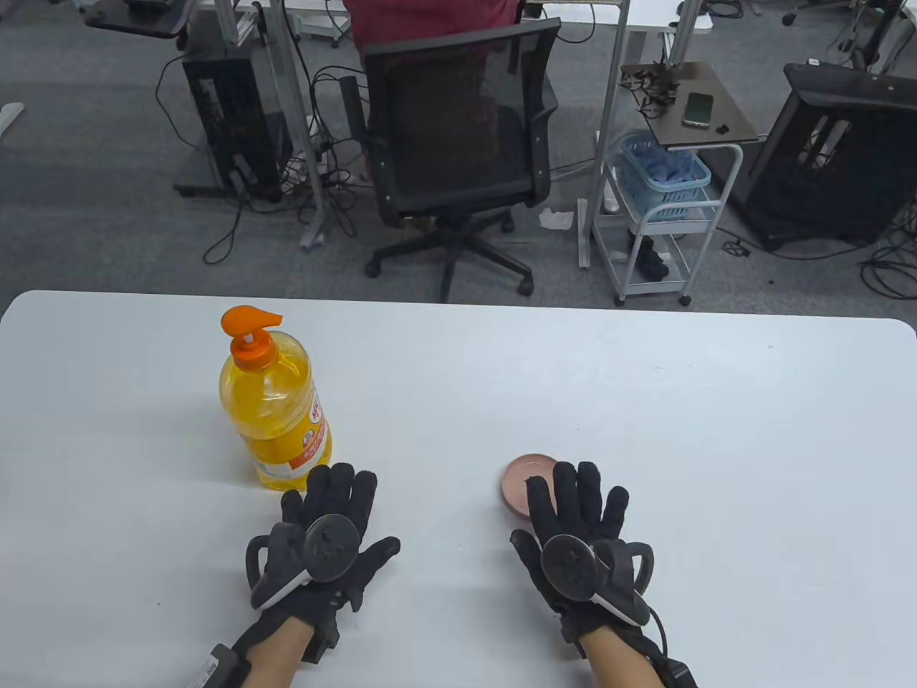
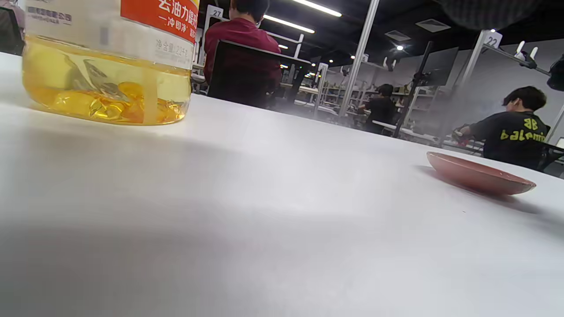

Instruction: Press dish soap pump onto seasoning dish

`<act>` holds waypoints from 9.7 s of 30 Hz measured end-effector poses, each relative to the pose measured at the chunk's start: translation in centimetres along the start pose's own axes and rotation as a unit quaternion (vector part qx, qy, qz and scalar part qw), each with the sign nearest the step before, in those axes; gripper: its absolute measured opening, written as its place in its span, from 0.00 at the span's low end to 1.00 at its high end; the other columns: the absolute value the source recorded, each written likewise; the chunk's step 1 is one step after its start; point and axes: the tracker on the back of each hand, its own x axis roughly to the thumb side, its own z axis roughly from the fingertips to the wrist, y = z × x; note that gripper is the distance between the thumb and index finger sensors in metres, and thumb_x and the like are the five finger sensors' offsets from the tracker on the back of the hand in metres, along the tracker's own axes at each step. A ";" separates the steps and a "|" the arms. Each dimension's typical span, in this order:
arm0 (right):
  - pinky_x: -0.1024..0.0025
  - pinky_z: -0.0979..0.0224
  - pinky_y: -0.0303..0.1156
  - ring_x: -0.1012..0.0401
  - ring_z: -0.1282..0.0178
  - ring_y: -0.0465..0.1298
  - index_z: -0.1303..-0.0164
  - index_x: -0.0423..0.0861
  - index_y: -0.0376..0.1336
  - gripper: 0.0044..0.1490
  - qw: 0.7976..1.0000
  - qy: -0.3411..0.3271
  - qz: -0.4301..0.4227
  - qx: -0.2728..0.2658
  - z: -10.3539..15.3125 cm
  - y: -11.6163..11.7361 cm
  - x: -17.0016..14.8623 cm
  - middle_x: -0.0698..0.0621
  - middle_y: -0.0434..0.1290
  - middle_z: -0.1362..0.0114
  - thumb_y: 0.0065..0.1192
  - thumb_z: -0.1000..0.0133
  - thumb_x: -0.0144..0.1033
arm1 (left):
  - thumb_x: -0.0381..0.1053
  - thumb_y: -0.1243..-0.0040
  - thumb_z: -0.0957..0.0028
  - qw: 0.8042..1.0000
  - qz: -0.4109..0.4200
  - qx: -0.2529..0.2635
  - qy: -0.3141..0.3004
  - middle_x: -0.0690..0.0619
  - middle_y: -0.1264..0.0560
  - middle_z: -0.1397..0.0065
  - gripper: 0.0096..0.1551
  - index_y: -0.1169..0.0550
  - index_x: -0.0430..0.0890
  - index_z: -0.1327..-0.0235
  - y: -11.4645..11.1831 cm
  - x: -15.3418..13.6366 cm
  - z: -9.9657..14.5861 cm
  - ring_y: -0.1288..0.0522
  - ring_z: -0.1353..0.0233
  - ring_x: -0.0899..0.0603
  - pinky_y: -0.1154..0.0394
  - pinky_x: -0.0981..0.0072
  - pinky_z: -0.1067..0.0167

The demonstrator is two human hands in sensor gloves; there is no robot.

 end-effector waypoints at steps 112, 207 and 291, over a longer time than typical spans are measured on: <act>0.26 0.29 0.29 0.38 0.19 0.30 0.15 0.42 0.49 0.47 0.994 0.080 -0.067 -0.035 0.7 -2.6 -4.5 0.33 0.40 0.14 0.60 0.38 0.52 | 0.74 0.42 0.55 0.981 0.107 0.157 -0.040 0.44 0.36 0.19 0.54 0.44 0.50 0.21 11.8 5.5 -5.7 0.34 0.21 0.34 0.35 0.34 0.30; 0.61 0.70 0.80 0.53 0.72 0.81 0.40 0.23 0.69 0.31 0.960 0.181 -0.212 -0.011 -12.8 -16.6 4.0 0.33 0.81 0.56 0.71 0.43 0.32 | 0.74 0.50 0.51 0.982 0.138 0.072 -0.104 0.51 0.57 0.11 0.52 0.51 0.55 0.18 17.3 7.2 -6.1 0.58 0.11 0.37 0.52 0.28 0.23; 0.57 0.66 0.79 0.51 0.68 0.80 0.37 0.24 0.67 0.30 0.942 0.318 -0.105 0.020 -7.2 0.3 -7.5 0.33 0.79 0.52 0.67 0.42 0.30 | 0.73 0.57 0.51 0.997 0.081 -0.006 0.004 0.50 0.61 0.12 0.50 0.51 0.54 0.18 1.0 -3.4 -0.9 0.63 0.14 0.35 0.60 0.28 0.26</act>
